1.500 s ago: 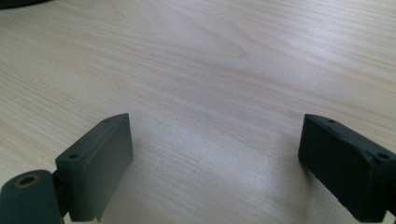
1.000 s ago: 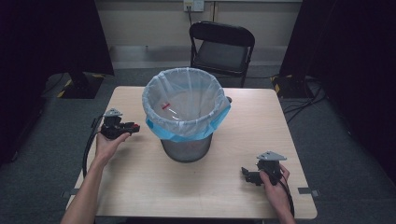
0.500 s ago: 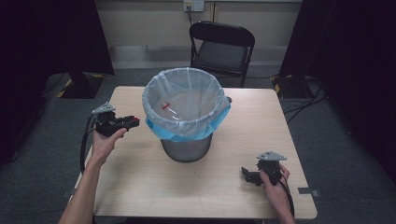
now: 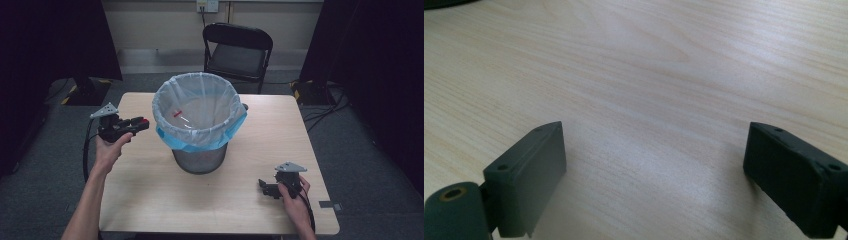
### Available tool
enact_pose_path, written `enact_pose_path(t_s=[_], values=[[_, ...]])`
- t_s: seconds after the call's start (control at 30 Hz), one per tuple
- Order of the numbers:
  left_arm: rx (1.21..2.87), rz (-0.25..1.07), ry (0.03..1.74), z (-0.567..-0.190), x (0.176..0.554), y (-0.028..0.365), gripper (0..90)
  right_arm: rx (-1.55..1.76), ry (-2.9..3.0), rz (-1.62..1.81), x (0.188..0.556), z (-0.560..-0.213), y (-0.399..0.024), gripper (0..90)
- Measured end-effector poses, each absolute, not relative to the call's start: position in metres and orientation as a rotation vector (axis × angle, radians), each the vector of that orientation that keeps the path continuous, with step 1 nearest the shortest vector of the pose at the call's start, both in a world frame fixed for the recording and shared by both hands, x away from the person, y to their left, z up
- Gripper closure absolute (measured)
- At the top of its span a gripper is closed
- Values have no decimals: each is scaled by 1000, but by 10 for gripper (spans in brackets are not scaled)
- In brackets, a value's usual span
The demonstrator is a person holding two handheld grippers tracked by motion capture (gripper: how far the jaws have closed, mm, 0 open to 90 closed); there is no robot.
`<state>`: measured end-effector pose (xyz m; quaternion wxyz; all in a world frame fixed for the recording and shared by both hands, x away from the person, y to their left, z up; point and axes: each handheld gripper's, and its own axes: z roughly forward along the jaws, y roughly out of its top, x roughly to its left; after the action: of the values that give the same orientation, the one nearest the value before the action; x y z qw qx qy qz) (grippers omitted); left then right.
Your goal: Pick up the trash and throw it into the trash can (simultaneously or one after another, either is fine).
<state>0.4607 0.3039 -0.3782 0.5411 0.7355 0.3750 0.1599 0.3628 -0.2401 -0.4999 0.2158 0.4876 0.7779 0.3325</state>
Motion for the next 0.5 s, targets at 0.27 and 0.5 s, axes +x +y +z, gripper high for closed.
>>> enact_pose_path(t_s=[0.27, 0.5], values=[[1710, 415, 844, -354, 458, 298, 598, 1352, 2156, 922, 363, -500, -240, 92], [1670, 447, 832, -338, 456, 299, 599, 1352, 2156, 922, 363, -500, -240, 92]])
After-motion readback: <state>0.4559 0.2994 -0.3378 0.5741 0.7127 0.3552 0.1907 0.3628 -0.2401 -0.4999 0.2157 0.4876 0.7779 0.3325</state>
